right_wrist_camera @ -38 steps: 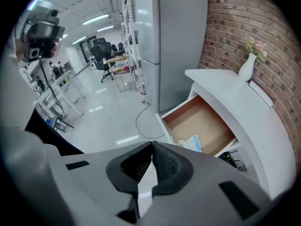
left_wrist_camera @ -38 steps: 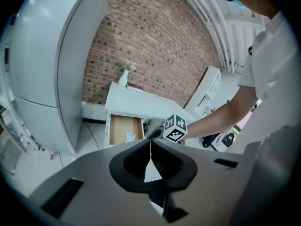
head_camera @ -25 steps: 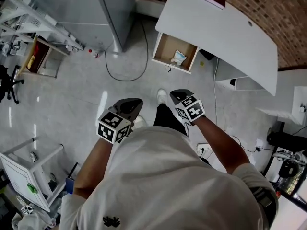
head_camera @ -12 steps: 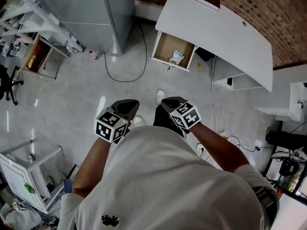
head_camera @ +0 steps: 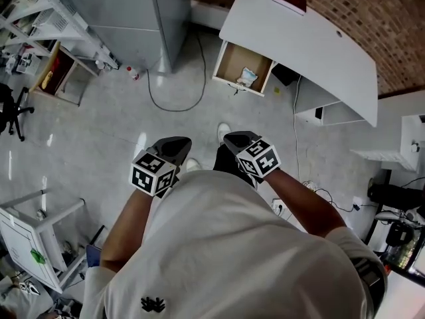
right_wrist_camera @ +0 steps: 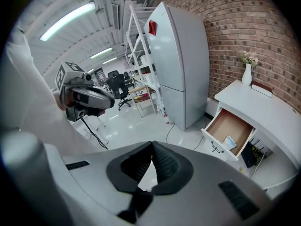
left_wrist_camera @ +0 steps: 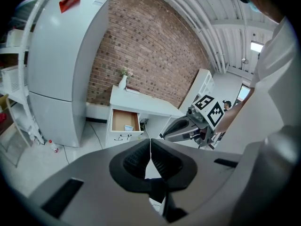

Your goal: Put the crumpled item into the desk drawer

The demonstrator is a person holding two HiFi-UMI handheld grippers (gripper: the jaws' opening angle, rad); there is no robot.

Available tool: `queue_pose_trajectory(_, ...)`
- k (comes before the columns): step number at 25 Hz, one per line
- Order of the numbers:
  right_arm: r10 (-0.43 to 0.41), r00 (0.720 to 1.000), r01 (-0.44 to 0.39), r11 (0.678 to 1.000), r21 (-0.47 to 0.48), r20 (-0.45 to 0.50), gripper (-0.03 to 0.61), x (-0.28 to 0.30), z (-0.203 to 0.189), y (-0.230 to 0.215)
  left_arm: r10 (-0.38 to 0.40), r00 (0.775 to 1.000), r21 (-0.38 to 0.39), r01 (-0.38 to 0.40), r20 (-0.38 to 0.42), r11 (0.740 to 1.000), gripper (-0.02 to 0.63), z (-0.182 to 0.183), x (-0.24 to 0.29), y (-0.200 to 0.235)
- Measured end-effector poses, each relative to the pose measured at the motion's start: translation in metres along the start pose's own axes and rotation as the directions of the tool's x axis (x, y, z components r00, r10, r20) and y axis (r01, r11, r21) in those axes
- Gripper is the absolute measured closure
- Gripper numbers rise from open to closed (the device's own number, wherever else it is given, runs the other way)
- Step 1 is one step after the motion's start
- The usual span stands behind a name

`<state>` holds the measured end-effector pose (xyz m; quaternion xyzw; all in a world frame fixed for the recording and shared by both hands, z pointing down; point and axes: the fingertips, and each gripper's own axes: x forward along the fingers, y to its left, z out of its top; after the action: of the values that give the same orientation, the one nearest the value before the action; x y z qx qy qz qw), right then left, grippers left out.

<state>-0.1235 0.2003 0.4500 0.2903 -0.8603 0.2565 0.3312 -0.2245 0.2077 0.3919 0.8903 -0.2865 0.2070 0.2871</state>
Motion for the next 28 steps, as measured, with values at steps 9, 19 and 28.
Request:
queue_pose_trajectory(9, 0.014, 1.0, -0.014, 1.0, -0.021, 0.007, 0.549, 0.0, -0.002, 0.017, 0.0, 1.0, -0.003, 0.0, 0.003, 1.0, 0.589, -0.011, -0.006, -0.005)
queue_pose_trajectory(19, 0.017, 1.0, -0.017, 1.0, -0.02, 0.015, 0.549, -0.004, -0.008, 0.025, -0.007, 1.0, 0.003, 0.007, -0.002, 1.0, 0.589, -0.018, -0.007, -0.014)
queue_pose_trajectory(28, 0.019, 1.0, -0.018, 1.0, -0.023, 0.023, 0.549, -0.008, -0.013, 0.026, -0.01, 1.0, 0.002, 0.01, -0.017, 1.0, 0.589, -0.026, -0.002, -0.021)
